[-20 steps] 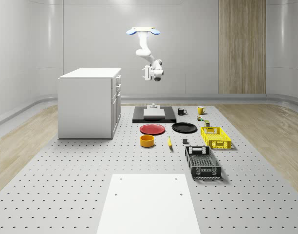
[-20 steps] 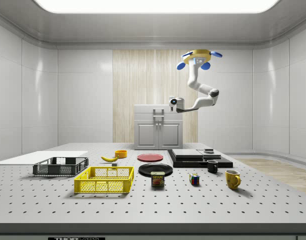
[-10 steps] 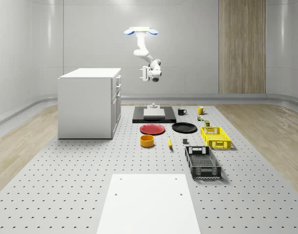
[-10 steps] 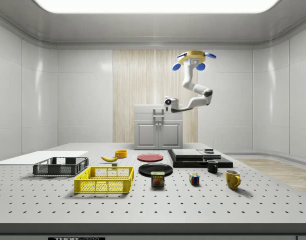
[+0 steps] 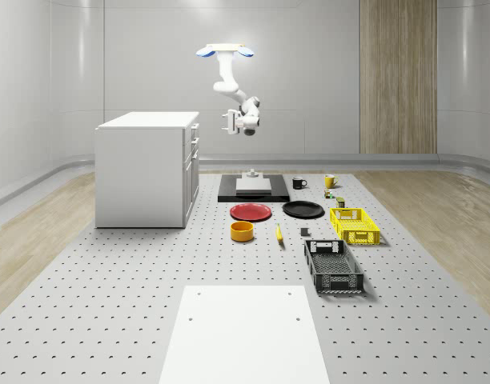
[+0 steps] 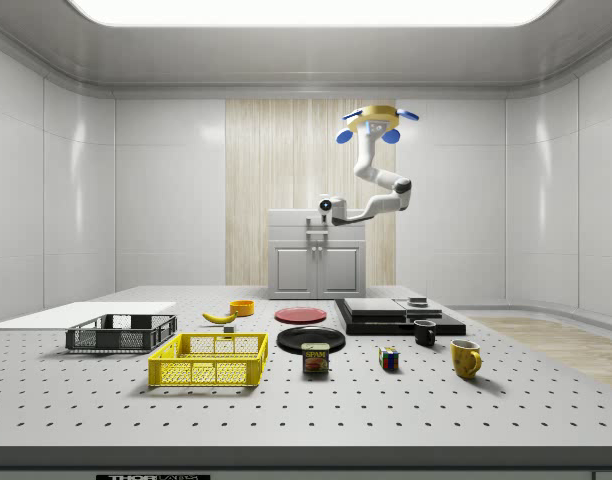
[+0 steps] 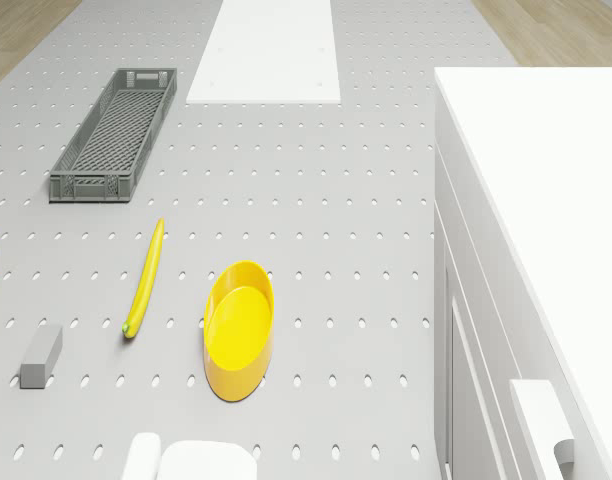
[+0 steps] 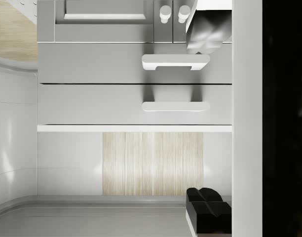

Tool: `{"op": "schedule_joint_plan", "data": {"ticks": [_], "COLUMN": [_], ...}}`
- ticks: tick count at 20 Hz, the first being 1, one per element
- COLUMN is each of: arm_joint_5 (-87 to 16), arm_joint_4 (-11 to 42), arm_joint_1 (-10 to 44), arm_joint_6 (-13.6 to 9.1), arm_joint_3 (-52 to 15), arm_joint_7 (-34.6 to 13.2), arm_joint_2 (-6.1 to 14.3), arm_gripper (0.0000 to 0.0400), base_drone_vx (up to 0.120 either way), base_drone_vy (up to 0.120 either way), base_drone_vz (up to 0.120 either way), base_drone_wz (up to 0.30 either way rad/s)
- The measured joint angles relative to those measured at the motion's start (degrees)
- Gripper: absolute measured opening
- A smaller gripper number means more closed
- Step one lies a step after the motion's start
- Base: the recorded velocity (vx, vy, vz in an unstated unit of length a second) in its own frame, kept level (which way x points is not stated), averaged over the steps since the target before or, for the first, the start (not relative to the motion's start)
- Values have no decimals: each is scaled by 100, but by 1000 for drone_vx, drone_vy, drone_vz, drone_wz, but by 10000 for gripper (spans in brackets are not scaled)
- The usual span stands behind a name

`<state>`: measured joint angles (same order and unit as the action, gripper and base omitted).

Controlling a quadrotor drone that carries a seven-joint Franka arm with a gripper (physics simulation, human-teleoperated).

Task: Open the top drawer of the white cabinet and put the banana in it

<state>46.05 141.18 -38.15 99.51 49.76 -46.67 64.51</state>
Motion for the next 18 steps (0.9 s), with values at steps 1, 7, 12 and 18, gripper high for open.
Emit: {"op": "schedule_joint_plan", "data": {"ticks": [1, 7, 12, 18], "arm_joint_5": [13, 184, 408, 717], "arm_joint_4": [25, 239, 438, 579], "arm_joint_1": [-11, -87, -176, -315], "arm_joint_6": [38, 365, 696, 1068], "arm_joint_3": [-23, -258, -517, -849], "arm_joint_7": [-2, 23, 77, 122], "arm_joint_2": [10, 50, 49, -1], "arm_gripper": [400, 400, 400, 400], "base_drone_vx": [0, 0, 0, 0], "base_drone_vy": [0, 0, 0, 0], "base_drone_vz": [0, 0, 0, 0], "base_drone_wz": [0, 0, 0, 0]}}
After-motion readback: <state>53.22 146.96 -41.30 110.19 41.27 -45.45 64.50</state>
